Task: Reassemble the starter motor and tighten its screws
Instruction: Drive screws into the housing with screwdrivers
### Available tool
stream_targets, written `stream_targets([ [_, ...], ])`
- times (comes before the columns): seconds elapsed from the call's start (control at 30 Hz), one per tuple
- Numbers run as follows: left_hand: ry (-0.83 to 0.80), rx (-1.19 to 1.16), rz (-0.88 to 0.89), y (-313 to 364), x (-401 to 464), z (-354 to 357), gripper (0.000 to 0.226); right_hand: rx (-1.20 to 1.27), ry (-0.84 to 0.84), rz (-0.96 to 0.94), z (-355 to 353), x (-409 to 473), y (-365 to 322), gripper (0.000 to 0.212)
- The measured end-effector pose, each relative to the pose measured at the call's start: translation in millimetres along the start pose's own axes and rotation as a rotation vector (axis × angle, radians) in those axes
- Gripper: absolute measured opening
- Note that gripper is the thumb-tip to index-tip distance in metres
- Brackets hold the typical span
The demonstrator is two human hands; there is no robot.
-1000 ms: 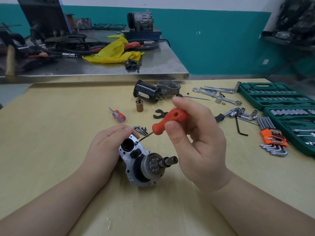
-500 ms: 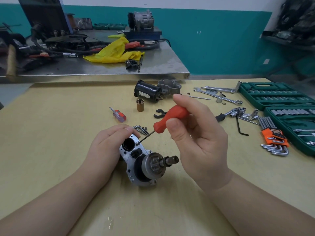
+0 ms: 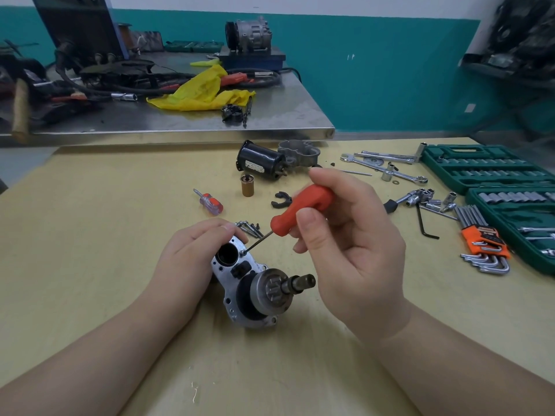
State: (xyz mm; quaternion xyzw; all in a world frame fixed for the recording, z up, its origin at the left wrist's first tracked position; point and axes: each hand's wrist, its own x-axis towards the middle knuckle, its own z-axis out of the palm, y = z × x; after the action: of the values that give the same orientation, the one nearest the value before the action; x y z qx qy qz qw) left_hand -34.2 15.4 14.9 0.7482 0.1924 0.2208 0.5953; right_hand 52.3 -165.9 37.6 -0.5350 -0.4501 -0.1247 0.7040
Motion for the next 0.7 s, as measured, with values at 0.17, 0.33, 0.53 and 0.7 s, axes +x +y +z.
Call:
stream_targets([
  [0.17,-0.001,-0.004,0.002,-2.0,1.1,0.1,0.032,-0.038,-0.014,-0.023,0.5,0.6,-2.7,0.036],
  [0.33,0.030,-0.082,-0.059,-5.1,1.0,2.1,0.032,-0.066,0.025,0.018,0.6,1.1,-7.0,0.033],
  [0.53,0.050,-0.043,-0.042,-7.4,2.3,2.5,0.029,-0.004,0.006,0.029,1.8,-0.1,-8.5,0.037],
  [0.7,0.053,-0.064,-0.038,-7.1,2.1,2.8,0.030,-0.033,-0.067,-0.023,-3.8,-3.6,-5.4,0.033],
])
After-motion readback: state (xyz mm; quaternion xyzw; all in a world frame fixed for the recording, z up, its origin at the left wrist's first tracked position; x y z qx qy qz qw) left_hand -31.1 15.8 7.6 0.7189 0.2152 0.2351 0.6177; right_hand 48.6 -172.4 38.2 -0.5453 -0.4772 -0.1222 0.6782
